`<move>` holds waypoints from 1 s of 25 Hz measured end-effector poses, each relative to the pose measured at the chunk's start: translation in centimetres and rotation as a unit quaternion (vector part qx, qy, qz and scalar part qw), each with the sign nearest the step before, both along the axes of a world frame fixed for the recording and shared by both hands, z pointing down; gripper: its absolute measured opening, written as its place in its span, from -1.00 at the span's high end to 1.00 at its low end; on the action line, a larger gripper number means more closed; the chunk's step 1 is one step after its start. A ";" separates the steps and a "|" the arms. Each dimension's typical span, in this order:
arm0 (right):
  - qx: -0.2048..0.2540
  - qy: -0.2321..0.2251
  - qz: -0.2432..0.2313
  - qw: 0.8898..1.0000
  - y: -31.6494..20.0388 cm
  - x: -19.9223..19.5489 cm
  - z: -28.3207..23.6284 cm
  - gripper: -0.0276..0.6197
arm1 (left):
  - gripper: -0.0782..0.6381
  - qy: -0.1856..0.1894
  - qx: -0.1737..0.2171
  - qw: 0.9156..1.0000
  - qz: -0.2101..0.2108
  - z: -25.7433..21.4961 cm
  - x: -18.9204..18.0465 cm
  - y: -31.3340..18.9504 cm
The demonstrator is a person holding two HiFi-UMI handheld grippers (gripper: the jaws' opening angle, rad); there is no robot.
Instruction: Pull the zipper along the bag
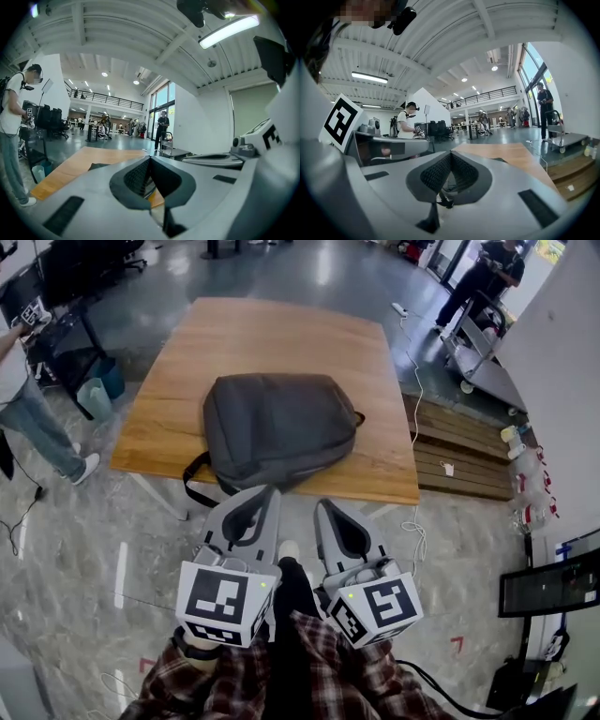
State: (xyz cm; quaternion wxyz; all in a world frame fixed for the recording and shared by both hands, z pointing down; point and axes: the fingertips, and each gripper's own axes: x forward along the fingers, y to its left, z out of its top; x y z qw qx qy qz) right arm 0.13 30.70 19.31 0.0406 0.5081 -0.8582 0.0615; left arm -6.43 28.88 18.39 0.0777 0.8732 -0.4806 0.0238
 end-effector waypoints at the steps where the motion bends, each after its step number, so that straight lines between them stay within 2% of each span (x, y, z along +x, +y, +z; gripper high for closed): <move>1: 0.000 0.000 -0.002 1.000 -1.5 0.2 0.1 0.89 | 0.75 0.000 0.000 1.000 -0.002 0.1 0.1 -1.5; 14: 0.014 0.006 -0.055 0.998 -22.8 4.5 -3.0 0.89 | 0.75 0.004 0.011 0.999 -0.051 -2.7 4.6 -21.7; 19: 0.018 0.010 -0.082 0.996 -26.6 4.7 -3.0 0.89 | 0.75 0.002 0.016 0.998 -0.067 -2.9 5.5 -25.3; 25: 0.015 0.011 -0.098 0.995 -29.3 3.5 -2.6 0.89 | 0.76 -0.006 0.010 0.997 -0.077 -2.1 4.5 -27.8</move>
